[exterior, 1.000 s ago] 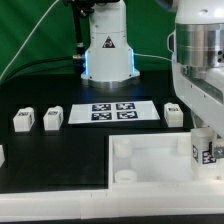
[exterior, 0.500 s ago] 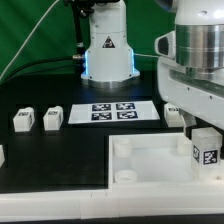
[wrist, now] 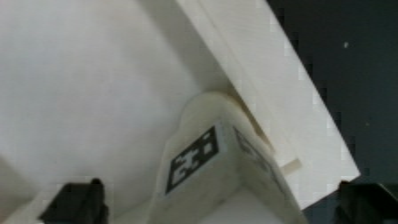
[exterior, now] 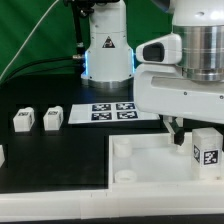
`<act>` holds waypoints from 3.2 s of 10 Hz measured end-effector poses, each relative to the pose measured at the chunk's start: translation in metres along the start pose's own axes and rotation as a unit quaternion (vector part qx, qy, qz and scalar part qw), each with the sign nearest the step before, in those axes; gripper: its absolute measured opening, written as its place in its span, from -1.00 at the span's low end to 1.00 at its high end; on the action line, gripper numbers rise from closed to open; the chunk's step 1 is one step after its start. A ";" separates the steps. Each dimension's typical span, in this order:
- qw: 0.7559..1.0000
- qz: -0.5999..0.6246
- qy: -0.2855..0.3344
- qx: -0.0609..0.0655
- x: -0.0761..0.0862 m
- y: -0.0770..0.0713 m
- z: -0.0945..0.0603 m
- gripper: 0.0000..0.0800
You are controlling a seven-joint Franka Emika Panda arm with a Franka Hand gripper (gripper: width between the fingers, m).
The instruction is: Assemble one leg
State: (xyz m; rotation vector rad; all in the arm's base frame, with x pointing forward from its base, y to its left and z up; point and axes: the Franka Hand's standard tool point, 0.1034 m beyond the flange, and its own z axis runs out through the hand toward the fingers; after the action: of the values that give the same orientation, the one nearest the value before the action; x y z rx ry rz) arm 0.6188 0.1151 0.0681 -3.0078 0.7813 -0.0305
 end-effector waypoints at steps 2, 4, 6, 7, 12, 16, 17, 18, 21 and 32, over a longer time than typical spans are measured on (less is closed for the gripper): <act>0.990 -0.138 0.004 -0.012 0.002 0.002 -0.001 0.62; 0.975 -0.222 0.008 -0.021 0.003 0.001 -0.002 0.62; 0.963 -0.268 0.011 -0.021 0.004 0.000 -0.002 0.62; 0.964 -0.266 0.011 -0.021 0.004 0.000 -0.002 0.62; 0.964 -0.266 0.011 -0.021 0.004 0.000 -0.002 -0.27; 0.984 -0.177 0.012 -0.017 0.003 0.000 -0.001 -0.27; 0.993 -0.115 0.017 -0.013 0.004 -0.001 -0.001 -0.27; 0.999 -0.047 0.020 -0.010 0.003 -0.003 -0.001 -0.27; 0.988 0.153 0.024 -0.004 0.001 -0.005 -0.001 -0.27; 0.898 0.440 0.020 0.006 0.002 -0.004 -0.001 0.54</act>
Offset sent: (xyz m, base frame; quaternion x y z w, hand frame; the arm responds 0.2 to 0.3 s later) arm 0.0016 0.0032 0.0065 -0.0290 -0.0078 -0.2923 0.9559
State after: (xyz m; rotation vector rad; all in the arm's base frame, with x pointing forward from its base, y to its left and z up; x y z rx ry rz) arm 0.6219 0.1177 0.0691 -2.3504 2.0217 -0.0687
